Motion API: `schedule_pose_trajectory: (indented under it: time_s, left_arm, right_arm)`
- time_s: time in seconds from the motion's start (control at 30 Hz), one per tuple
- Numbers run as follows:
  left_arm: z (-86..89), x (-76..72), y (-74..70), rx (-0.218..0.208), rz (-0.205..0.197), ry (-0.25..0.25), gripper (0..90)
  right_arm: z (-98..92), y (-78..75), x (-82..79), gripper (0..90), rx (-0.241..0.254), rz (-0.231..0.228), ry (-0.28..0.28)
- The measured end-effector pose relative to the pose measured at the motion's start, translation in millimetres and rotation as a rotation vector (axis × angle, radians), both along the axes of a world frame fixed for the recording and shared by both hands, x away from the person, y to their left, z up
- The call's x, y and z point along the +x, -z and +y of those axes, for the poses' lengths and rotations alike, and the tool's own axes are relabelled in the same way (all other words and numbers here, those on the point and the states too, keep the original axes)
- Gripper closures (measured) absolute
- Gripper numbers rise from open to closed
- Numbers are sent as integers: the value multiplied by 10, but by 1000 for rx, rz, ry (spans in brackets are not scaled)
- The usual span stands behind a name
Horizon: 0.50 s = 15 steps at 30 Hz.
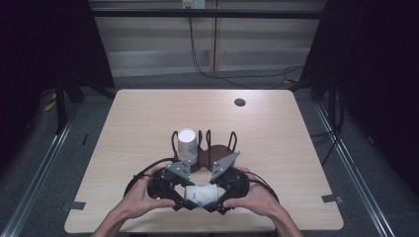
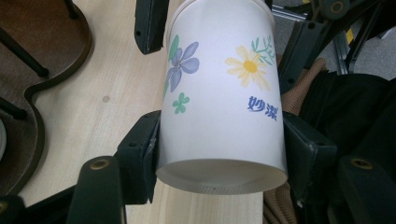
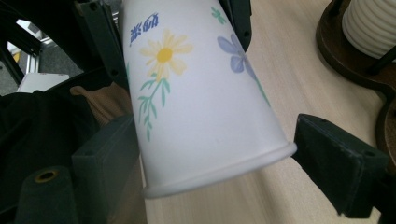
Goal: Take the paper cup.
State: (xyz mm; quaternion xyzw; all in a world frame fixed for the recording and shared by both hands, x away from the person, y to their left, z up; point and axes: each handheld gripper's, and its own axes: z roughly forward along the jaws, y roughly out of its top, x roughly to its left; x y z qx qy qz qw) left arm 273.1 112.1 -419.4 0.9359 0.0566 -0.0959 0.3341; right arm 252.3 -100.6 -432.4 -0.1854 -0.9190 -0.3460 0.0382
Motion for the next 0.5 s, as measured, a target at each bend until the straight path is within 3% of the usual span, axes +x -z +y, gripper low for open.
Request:
schedule_pose_trajectory:
  time_s: [0.5]
  left_arm:
    - [159,98,-53,-96,9,-68,368]
  right_arm:
    - [-118,-34,17,145,36,6,51]
